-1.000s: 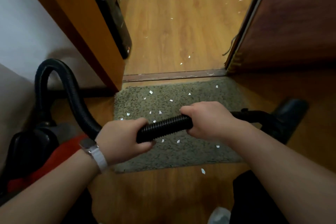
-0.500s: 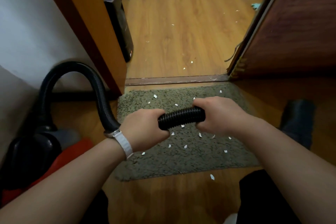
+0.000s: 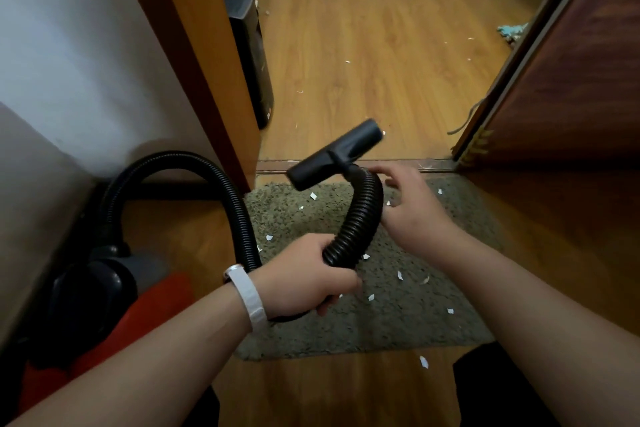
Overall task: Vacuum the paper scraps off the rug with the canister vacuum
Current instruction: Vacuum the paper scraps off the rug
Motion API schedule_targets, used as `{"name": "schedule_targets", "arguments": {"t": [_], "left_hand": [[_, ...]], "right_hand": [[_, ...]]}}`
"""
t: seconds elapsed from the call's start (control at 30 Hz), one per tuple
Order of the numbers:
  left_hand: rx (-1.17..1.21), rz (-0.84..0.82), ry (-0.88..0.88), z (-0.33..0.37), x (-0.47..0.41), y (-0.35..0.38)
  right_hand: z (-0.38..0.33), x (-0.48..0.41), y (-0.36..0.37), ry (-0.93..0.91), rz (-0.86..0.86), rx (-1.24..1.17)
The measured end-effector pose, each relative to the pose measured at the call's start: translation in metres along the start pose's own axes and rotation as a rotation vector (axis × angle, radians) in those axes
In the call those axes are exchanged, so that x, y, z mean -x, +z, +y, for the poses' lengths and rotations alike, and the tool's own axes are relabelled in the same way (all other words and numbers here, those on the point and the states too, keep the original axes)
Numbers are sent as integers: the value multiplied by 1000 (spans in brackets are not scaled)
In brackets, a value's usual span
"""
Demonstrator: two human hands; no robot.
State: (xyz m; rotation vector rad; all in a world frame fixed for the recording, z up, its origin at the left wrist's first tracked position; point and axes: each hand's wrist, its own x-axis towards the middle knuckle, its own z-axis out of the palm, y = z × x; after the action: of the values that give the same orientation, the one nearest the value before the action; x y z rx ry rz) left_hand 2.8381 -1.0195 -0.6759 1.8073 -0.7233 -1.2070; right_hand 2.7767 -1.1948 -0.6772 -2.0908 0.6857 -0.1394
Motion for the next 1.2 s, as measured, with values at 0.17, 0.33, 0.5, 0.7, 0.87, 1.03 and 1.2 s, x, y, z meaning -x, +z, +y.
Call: {"name": "schedule_targets", "arguments": {"t": [0.17, 0.33, 0.5, 0.7, 0.87, 1.03, 1.2], "left_hand": [[-188, 50, -12, -9, 0, 12], [-611, 83, 33, -21, 1, 29], [-467, -67, 22, -25, -5, 19], [-404, 466, 126, -20, -35, -55], [-436, 787, -57, -29, -58, -115], [-18, 544, -136, -47, -72, -112], [184, 529, -98, -41, -91, -98]], "right_hand": [[-10, -6, 5, 450, -108, -722], [-4, -10, 11, 558, -220, -667], [2, -11, 11, 547, -109, -444], [-4, 4, -15, 439, -213, -222], [-4, 21, -35, 298, -301, -29], [1, 31, -53, 202, -333, 43], [13, 32, -44, 392, -295, -330]]}}
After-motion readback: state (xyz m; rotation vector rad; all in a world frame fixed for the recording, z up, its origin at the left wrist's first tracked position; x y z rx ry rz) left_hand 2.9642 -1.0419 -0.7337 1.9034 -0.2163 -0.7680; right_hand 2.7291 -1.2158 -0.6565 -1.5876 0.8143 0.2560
